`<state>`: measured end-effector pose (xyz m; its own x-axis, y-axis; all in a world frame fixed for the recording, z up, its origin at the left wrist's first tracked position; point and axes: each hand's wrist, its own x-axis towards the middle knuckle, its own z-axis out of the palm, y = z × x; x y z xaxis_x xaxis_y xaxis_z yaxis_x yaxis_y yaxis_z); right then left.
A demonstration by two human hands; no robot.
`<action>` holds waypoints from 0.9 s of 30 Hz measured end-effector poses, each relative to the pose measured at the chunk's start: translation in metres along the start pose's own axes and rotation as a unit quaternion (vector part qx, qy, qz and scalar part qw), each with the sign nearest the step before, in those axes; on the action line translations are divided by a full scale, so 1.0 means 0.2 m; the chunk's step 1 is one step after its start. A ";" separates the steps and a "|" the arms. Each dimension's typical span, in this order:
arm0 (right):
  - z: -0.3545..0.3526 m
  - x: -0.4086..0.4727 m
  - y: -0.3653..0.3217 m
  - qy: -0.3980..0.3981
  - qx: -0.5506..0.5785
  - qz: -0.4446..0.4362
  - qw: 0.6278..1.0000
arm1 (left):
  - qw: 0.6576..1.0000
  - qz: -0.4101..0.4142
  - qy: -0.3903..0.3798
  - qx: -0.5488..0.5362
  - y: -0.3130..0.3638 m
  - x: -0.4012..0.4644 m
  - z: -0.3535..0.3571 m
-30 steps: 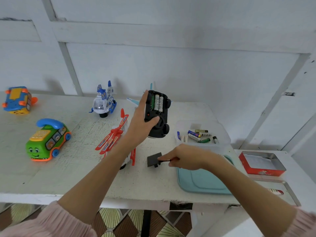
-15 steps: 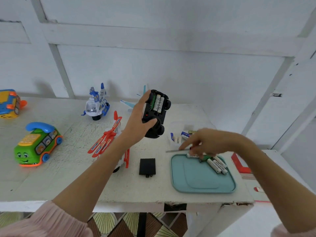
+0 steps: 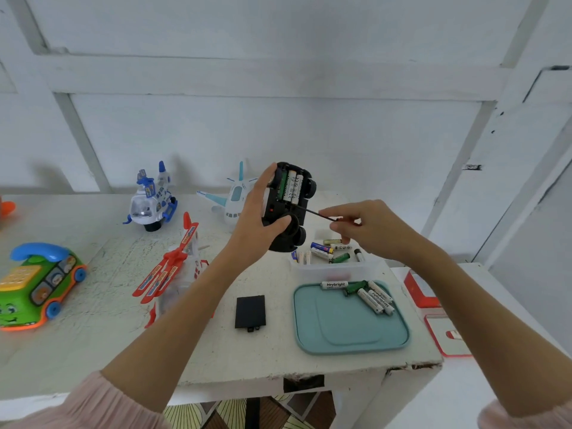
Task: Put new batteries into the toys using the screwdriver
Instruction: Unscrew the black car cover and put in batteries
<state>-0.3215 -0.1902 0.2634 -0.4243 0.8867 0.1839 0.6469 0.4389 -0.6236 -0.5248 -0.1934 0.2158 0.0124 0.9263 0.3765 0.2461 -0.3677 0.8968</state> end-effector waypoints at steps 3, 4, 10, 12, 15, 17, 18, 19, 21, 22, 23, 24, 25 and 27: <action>0.03 0.00 0.03 0.030 -0.020 -0.008 0.999 | 1.000 0.005 0.017 -0.009 0.00 0.00 0.04; 0.05 0.01 0.04 0.045 -0.032 -0.014 0.998 | 1.000 0.004 0.023 -0.018 0.00 0.00 0.05; 0.20 0.00 0.15 0.158 -0.132 -0.086 0.975 | 0.990 -0.035 0.051 -0.126 0.00 0.02 0.10; 0.21 -0.01 0.17 0.174 -0.133 -0.106 0.970 | 0.986 -0.049 0.050 -0.151 0.00 0.03 0.10; 0.20 0.00 0.19 0.170 -0.113 -0.115 0.972 | 0.986 -0.050 0.043 -0.152 -0.01 0.05 0.10; 0.18 -0.01 0.20 0.165 -0.083 -0.121 0.975 | 0.989 -0.047 0.039 -0.137 -0.02 0.05 0.09; 0.17 -0.01 0.20 0.165 -0.071 -0.120 0.976 | 0.991 -0.043 0.033 -0.125 -0.02 0.06 0.09; 0.15 -0.02 0.21 0.166 -0.063 -0.119 0.977 | 0.992 -0.039 0.026 -0.113 -0.03 0.06 0.08; 0.11 -0.01 0.22 0.172 -0.070 -0.110 0.976 | 0.997 -0.025 0.005 -0.069 -0.05 0.08 0.07; 0.08 0.00 0.22 0.173 -0.081 -0.101 0.977 | 0.999 -0.017 -0.008 -0.040 -0.05 0.08 0.07; 0.06 0.02 0.22 0.170 -0.095 -0.089 0.977 | 1.000 -0.007 -0.025 -0.014 -0.06 0.09 0.06; 0.03 0.03 0.22 0.164 -0.109 -0.078 0.977 | 0.999 0.002 -0.044 0.008 -0.06 0.10 0.06; 0.01 0.05 0.21 0.154 -0.121 -0.066 0.978 | 0.998 0.010 -0.062 0.029 -0.07 0.11 0.06; -0.03 0.08 0.21 0.127 -0.146 -0.042 0.980 | 0.993 0.021 -0.083 0.078 -0.08 0.13 0.06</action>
<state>-0.2989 -0.1566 0.2447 -0.3374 0.8366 0.4315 0.7860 0.5027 -0.3600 -0.5160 -0.1623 0.2087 0.1817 0.9161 0.3575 0.3888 -0.4008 0.8295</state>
